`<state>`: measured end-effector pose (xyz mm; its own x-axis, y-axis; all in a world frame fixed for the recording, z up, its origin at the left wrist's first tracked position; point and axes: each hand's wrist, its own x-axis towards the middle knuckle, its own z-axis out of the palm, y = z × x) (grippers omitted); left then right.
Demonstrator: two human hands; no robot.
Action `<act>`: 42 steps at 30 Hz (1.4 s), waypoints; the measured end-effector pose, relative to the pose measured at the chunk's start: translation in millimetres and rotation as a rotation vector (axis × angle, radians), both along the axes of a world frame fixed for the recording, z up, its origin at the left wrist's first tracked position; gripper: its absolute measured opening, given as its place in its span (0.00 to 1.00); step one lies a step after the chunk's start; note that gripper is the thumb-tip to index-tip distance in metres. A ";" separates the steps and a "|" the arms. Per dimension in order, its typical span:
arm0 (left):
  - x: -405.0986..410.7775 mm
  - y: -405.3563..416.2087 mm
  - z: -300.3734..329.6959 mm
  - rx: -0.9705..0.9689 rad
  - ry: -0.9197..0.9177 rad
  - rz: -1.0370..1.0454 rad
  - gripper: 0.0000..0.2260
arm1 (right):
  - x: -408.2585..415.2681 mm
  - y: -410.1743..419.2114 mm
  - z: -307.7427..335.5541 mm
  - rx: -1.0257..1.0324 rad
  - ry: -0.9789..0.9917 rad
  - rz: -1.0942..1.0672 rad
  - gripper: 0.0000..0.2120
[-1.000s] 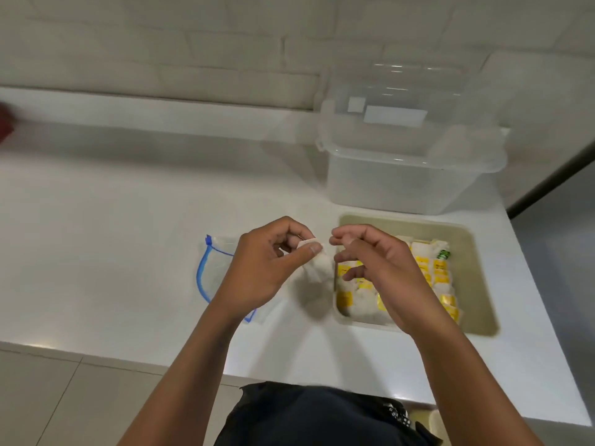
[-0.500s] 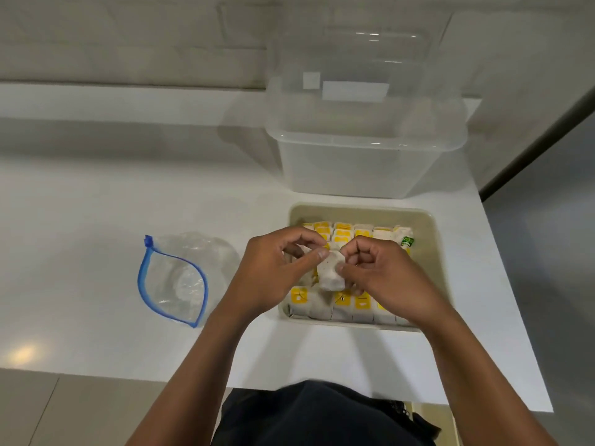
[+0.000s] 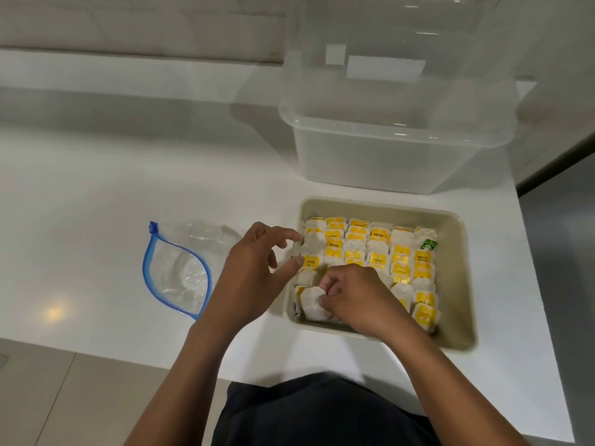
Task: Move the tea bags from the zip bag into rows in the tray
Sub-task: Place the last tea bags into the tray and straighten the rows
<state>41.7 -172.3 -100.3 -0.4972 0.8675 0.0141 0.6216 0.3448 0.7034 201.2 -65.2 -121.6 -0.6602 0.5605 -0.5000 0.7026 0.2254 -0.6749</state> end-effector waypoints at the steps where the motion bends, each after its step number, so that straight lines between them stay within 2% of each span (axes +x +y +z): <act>1: 0.0 -0.7 -0.6 -0.004 -0.008 -0.001 0.12 | -1.2 -1.1 -0.5 -0.033 -0.003 -0.016 0.07; 4: -0.3 -1.8 -1.5 0.001 -0.027 -0.004 0.11 | -2.9 -3.9 0.2 -0.109 -0.004 -0.036 0.05; 9: -1.9 -2.8 -3.2 0.019 -0.040 -0.021 0.10 | -3.9 -5.9 -3.2 -0.092 -0.030 -0.039 0.06; 15: -1.6 -4.0 -3.3 0.067 -0.116 0.002 0.07 | -1.8 1.7 -0.5 0.044 -0.125 0.034 0.01; 23: -2.4 -2.3 -2.3 0.074 -0.144 0.012 0.07 | -7.2 -1.5 -12.2 0.156 -0.304 0.145 0.10; 36: -0.5 -1.6 -2.4 0.070 -0.143 0.014 0.06 | -19.9 -8.1 -8.0 0.333 -0.338 0.261 0.15; 42: -0.6 -0.9 -2.1 0.068 -0.144 0.012 0.06 | -22.3 -7.6 -7.0 0.324 -0.341 0.291 0.19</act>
